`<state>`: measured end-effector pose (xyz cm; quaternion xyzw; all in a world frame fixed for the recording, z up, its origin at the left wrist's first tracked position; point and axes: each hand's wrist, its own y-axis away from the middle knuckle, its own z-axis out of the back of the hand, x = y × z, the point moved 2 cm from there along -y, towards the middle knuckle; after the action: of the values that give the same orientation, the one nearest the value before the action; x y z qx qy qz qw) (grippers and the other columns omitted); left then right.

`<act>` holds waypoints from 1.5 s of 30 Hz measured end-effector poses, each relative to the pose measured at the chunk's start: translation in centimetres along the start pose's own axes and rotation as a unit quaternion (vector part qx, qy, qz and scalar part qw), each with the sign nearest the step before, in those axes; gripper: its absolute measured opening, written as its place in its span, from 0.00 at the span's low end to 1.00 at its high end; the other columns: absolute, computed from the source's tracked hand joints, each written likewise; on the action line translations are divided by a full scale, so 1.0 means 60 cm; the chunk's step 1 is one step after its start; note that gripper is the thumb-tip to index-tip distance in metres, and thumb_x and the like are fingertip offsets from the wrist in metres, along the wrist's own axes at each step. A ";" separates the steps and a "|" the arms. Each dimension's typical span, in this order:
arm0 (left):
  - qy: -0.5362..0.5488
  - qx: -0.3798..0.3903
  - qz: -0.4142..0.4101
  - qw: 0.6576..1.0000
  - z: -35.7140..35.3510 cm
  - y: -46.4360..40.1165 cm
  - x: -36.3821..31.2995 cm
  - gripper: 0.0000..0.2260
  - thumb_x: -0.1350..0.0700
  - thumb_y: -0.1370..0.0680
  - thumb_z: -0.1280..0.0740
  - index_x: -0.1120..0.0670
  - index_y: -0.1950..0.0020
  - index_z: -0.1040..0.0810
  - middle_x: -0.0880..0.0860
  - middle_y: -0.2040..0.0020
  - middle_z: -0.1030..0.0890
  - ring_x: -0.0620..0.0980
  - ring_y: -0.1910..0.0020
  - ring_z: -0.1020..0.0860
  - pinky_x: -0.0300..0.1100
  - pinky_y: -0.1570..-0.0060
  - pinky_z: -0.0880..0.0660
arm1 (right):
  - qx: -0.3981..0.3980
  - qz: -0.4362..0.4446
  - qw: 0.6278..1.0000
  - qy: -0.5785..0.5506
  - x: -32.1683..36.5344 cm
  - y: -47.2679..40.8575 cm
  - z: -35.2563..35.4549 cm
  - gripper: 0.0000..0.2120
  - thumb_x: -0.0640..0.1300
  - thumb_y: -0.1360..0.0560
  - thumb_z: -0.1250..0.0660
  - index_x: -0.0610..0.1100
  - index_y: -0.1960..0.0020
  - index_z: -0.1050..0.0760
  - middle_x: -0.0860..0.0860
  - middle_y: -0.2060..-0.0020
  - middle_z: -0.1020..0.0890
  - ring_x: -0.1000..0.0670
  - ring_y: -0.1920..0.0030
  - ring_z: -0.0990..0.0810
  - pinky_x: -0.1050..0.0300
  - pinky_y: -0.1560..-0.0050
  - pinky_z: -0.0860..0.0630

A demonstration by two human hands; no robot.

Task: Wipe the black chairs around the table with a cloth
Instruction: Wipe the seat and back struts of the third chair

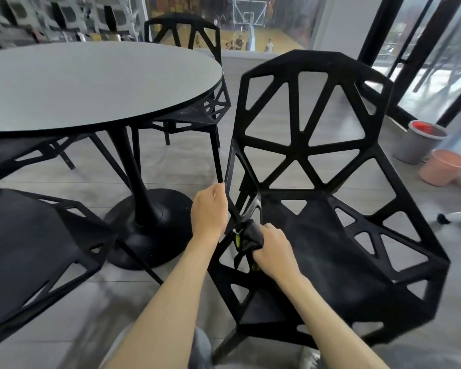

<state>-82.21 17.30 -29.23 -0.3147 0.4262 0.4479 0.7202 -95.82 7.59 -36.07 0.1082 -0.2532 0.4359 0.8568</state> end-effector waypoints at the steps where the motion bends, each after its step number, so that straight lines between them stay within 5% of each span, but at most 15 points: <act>1: 0.006 0.005 0.007 1.000 -0.002 0.004 0.000 0.13 0.51 0.14 0.46 0.46 0.57 0.31 0.40 0.64 0.32 0.34 0.67 0.33 0.26 0.64 0.36 | 0.014 0.015 1.000 0.011 -0.001 0.011 0.002 0.12 0.37 0.30 0.38 0.47 0.49 0.24 0.55 0.56 0.27 0.46 0.51 0.27 0.51 0.58 0.25; 3: 0.014 0.018 0.013 1.000 -0.002 0.017 -0.005 0.16 0.50 0.13 0.47 0.42 0.58 0.29 0.38 0.60 0.29 0.32 0.64 0.31 0.30 0.58 0.36 | 0.050 0.047 0.996 0.063 0.003 0.032 0.010 0.17 0.38 0.29 0.36 0.48 0.41 0.23 0.54 0.50 0.26 0.46 0.47 0.28 0.50 0.52 0.23; 5: 0.016 0.048 0.013 0.999 -0.005 0.031 -0.006 0.17 0.51 0.13 0.48 0.45 0.37 0.19 0.40 0.43 0.22 0.31 0.48 0.29 0.36 0.45 0.36 | 0.082 0.073 0.987 0.116 0.004 0.060 0.018 0.18 0.40 0.29 0.36 0.49 0.40 0.24 0.52 0.46 0.25 0.45 0.45 0.28 0.49 0.49 0.24; 7: -0.010 0.076 0.005 0.997 -0.005 0.046 -0.006 0.23 0.49 0.14 0.47 0.53 0.20 0.32 0.52 0.28 0.24 0.45 0.33 0.26 0.41 0.36 0.32 | 0.091 0.083 0.982 0.142 -0.003 0.094 0.030 0.15 0.40 0.28 0.36 0.48 0.42 0.25 0.50 0.46 0.26 0.44 0.44 0.28 0.49 0.48 0.24; 10: -0.099 0.103 -0.005 0.990 -0.010 0.079 -0.008 0.30 0.43 0.17 0.47 0.58 0.19 0.37 0.62 0.23 0.31 0.62 0.25 0.32 0.61 0.27 0.32 | 0.083 0.063 0.979 0.173 -0.029 0.138 0.064 0.15 0.41 0.27 0.36 0.49 0.41 0.25 0.49 0.45 0.26 0.43 0.43 0.27 0.49 0.49 0.26; 12: -0.179 0.104 -0.032 0.978 -0.013 0.107 -0.010 0.28 0.46 0.15 0.45 0.57 0.18 0.40 0.56 0.16 0.43 0.59 0.19 0.43 0.60 0.23 0.39 | 0.074 0.042 0.973 0.214 -0.054 0.166 0.094 0.16 0.41 0.26 0.37 0.50 0.39 0.24 0.49 0.44 0.26 0.42 0.42 0.27 0.49 0.49 0.27; 18: -0.321 0.117 -0.156 0.927 -0.029 0.189 0.000 0.18 0.52 0.16 0.38 0.54 0.27 0.24 0.58 0.19 0.37 0.59 0.19 0.42 0.55 0.21 0.42 | 0.026 -0.024 0.956 0.293 -0.163 0.237 0.176 0.18 0.43 0.24 0.35 0.52 0.35 0.25 0.50 0.40 0.26 0.43 0.38 0.28 0.47 0.43 0.30; 24: -0.380 0.185 -0.214 0.881 -0.082 0.234 -0.006 0.18 0.51 0.17 0.37 0.51 0.29 0.23 0.53 0.22 0.32 0.55 0.21 0.38 0.51 0.23 0.39 | 0.022 -0.086 0.949 0.302 -0.262 0.250 0.238 0.24 0.39 0.23 0.35 0.52 0.29 0.29 0.48 0.37 0.27 0.39 0.32 0.30 0.40 0.36 0.29; 31: -0.395 0.249 -0.238 0.852 -0.176 0.235 -0.023 0.19 0.48 0.16 0.40 0.47 0.25 0.28 0.50 0.20 0.35 0.50 0.19 0.41 0.50 0.21 0.42 | 0.019 0.013 0.945 0.326 -0.333 0.195 0.272 0.23 0.40 0.24 0.32 0.53 0.31 0.27 0.47 0.40 0.27 0.41 0.39 0.25 0.47 0.46 0.23; 34: -0.405 0.270 -0.267 0.832 -0.215 0.227 -0.031 0.20 0.48 0.16 0.41 0.47 0.24 0.28 0.49 0.20 0.35 0.49 0.20 0.41 0.47 0.22 0.42 | -0.047 0.004 0.927 0.371 -0.389 0.161 0.319 0.23 0.40 0.32 0.24 0.52 0.39 0.22 0.47 0.45 0.23 0.41 0.49 0.21 0.48 0.56 0.21; 36: -0.403 0.283 -0.278 0.825 -0.237 0.217 -0.037 0.19 0.48 0.15 0.41 0.47 0.24 0.28 0.47 0.20 0.35 0.48 0.20 0.40 0.45 0.24 0.41 | -0.130 -0.063 0.932 0.332 -0.431 0.151 0.344 0.28 0.35 0.39 0.22 0.50 0.41 0.21 0.47 0.50 0.22 0.40 0.55 0.21 0.50 0.62 0.24; 39: -0.399 0.296 -0.298 0.815 -0.273 0.195 -0.045 0.19 0.48 0.15 0.41 0.46 0.25 0.27 0.45 0.20 0.34 0.47 0.21 0.38 0.45 0.26 0.38 | -0.225 -0.100 0.942 0.227 -0.460 0.173 0.329 0.27 0.32 0.38 0.26 0.48 0.41 0.22 0.48 0.50 0.23 0.41 0.52 0.24 0.50 0.57 0.26; 45: -0.355 0.307 -0.364 0.804 -0.336 0.169 -0.069 0.24 0.44 0.21 0.49 0.44 0.35 0.18 0.45 0.28 0.23 0.51 0.31 0.25 0.49 0.38 0.27 | -0.224 0.032 0.958 0.177 -0.481 0.271 0.269 0.19 0.42 0.32 0.33 0.46 0.42 0.16 0.49 0.47 0.20 0.44 0.49 0.23 0.52 0.52 0.23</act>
<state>-99.12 2.97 -35.11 -0.0285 0.1094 0.0790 0.9904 -128.53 -9.22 -38.18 -0.1736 -0.1922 0.4074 0.8757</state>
